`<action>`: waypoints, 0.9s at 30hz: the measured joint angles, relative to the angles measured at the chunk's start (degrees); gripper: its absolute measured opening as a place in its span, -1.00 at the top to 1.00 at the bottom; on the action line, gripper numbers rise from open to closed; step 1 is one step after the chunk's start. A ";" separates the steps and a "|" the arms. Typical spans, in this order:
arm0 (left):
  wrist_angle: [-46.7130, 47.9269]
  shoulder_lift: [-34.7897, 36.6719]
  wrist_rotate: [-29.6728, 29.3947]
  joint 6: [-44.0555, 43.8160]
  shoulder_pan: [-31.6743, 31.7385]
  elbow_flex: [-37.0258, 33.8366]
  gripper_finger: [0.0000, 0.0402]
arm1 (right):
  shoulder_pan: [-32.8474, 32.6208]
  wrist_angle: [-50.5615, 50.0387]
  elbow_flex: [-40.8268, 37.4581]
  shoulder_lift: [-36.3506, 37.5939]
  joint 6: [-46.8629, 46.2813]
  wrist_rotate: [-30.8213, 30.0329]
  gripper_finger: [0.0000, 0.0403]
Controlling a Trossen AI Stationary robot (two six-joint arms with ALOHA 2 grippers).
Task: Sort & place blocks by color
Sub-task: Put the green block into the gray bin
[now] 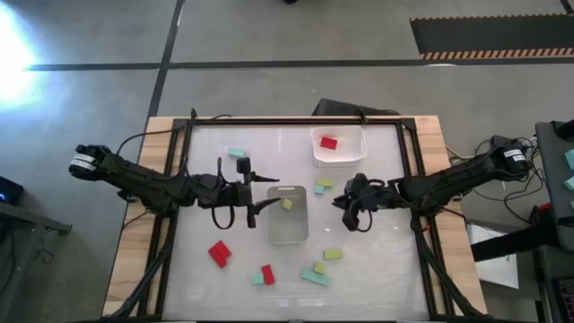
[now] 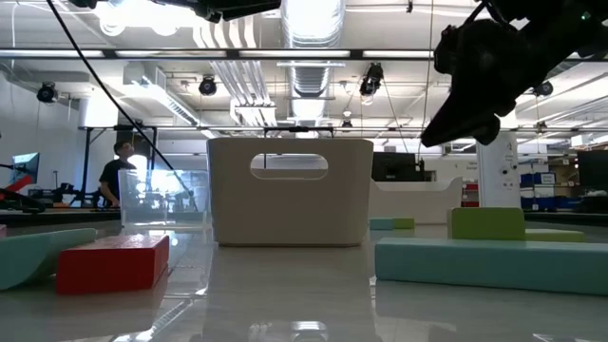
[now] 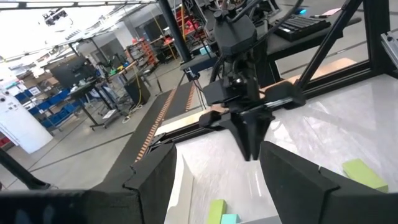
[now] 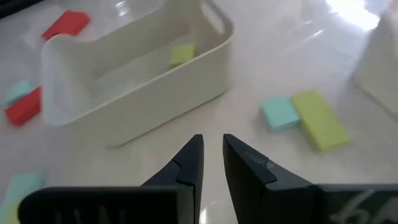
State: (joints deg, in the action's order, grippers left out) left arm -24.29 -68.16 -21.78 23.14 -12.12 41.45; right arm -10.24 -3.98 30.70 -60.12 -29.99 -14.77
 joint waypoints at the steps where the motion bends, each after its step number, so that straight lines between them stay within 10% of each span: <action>1: 0.00 0.00 0.00 0.00 0.00 0.00 -0.07 | 0.00 -0.01 -0.01 0.00 0.02 0.88 0.74; 27: -0.09 -0.04 -0.02 0.02 -0.02 -0.33 -0.07 | -11.40 -25.13 22.02 -16.70 7.83 6.44 0.64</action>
State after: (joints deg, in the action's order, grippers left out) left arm -24.38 -68.20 -21.80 23.16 -12.14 41.12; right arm -21.64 -29.11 52.72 -76.82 -22.16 -8.33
